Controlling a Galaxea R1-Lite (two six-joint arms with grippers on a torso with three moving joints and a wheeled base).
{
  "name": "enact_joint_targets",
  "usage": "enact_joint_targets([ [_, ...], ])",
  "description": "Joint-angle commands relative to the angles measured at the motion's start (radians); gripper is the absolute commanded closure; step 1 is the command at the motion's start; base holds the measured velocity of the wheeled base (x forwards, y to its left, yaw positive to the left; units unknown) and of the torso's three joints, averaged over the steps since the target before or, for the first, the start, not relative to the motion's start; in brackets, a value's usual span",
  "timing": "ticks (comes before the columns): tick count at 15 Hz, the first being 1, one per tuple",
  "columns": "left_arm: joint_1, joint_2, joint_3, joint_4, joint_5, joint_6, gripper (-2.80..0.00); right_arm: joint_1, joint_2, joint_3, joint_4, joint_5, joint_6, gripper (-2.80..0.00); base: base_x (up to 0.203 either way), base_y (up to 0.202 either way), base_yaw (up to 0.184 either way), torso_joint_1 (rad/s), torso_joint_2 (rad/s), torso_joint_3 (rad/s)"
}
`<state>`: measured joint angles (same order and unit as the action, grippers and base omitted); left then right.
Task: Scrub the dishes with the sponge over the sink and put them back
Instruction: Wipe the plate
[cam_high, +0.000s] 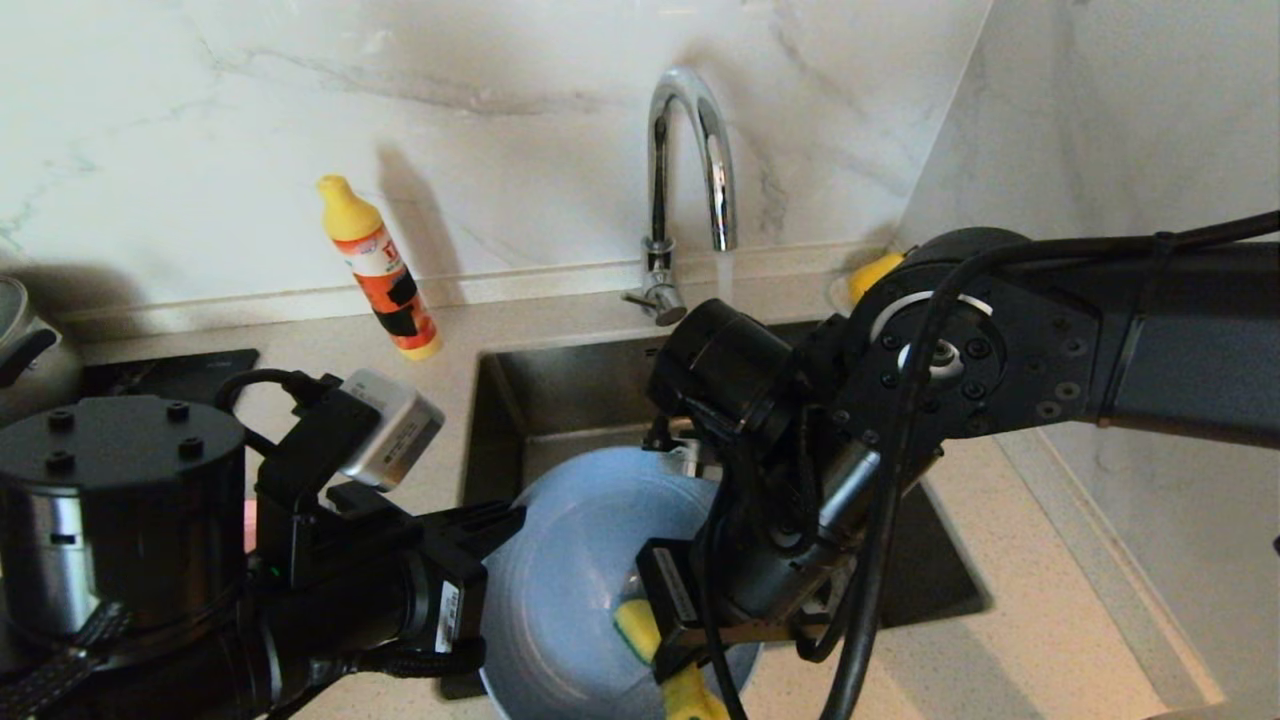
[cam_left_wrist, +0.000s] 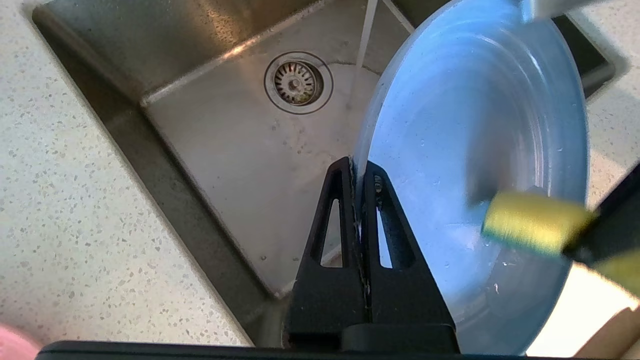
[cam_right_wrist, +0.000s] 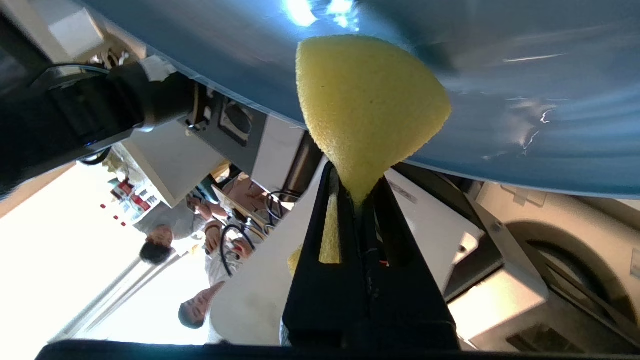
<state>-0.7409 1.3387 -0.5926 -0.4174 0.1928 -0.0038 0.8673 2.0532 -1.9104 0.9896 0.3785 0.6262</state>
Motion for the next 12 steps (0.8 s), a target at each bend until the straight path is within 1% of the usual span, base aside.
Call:
enact_joint_targets([
  [1, 0.000, 0.008, 0.000, -0.002, 0.001, 0.000, 0.00, 0.020, 0.019, -0.018, -0.014, 0.002, 0.003, 0.00, 0.000, 0.000, 0.000, 0.000, 0.00, 0.000],
  [8, -0.002, 0.001, 0.033, -0.001, 0.001, -0.006, 0.00, 0.024, -0.009, -0.019, -0.114, -0.003, 0.003, 0.00, 0.000, 0.000, 0.000, 0.000, 0.00, 0.000],
  [12, -0.002, -0.012, 0.045, -0.001, 0.001, -0.007, 0.00, -0.022, -0.033, -0.020, -0.150, -0.003, 0.003, 0.00, 0.000, 0.000, 0.000, 0.000, 0.00, 0.000],
])
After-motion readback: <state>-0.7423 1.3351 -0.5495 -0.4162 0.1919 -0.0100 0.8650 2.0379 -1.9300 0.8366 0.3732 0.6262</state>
